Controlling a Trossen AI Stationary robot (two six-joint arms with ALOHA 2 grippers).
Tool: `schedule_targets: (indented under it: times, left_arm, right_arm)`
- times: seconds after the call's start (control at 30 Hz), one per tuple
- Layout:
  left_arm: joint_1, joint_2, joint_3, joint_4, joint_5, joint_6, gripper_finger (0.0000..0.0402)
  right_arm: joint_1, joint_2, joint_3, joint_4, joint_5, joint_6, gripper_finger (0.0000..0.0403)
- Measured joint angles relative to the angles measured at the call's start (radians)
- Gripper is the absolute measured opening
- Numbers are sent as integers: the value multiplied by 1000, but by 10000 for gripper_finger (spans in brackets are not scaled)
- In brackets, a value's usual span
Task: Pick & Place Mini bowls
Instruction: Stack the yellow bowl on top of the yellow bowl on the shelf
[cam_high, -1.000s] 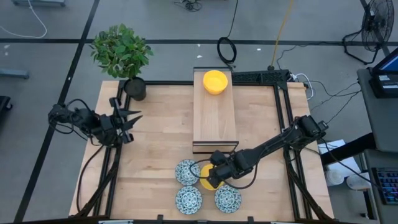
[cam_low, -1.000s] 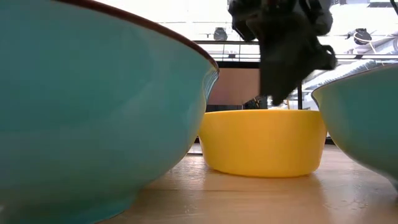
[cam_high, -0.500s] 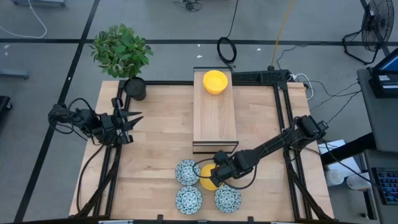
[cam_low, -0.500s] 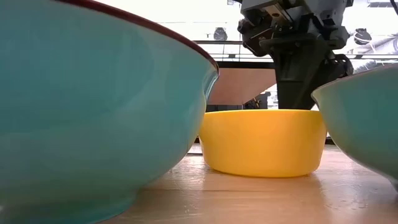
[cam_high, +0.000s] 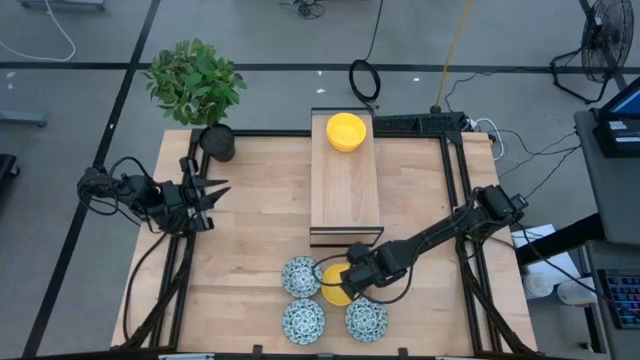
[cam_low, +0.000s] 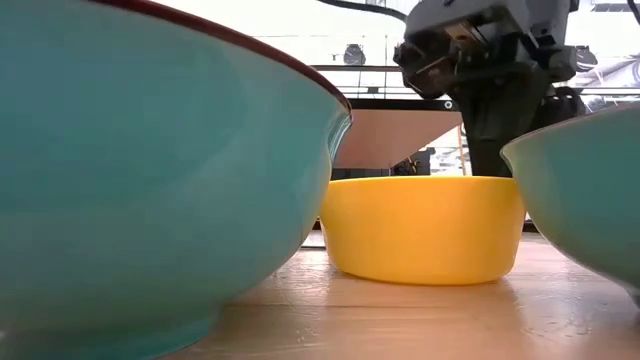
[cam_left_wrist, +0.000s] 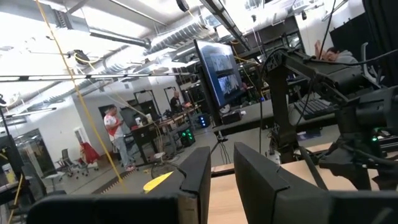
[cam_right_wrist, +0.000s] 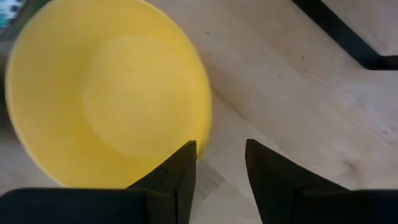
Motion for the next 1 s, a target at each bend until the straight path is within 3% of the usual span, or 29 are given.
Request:
schedule_targets:
  times: [0.33, 1.0]
  left_arm:
    - [0, 0, 0, -6, 0, 0, 76]
    - [0, 0, 0, -17, 0, 2, 76]
  right_arm:
    - [-9, 0, -87, 144, -28, 24, 125]
    - [-18, 0, -88, 146, -29, -5, 125]
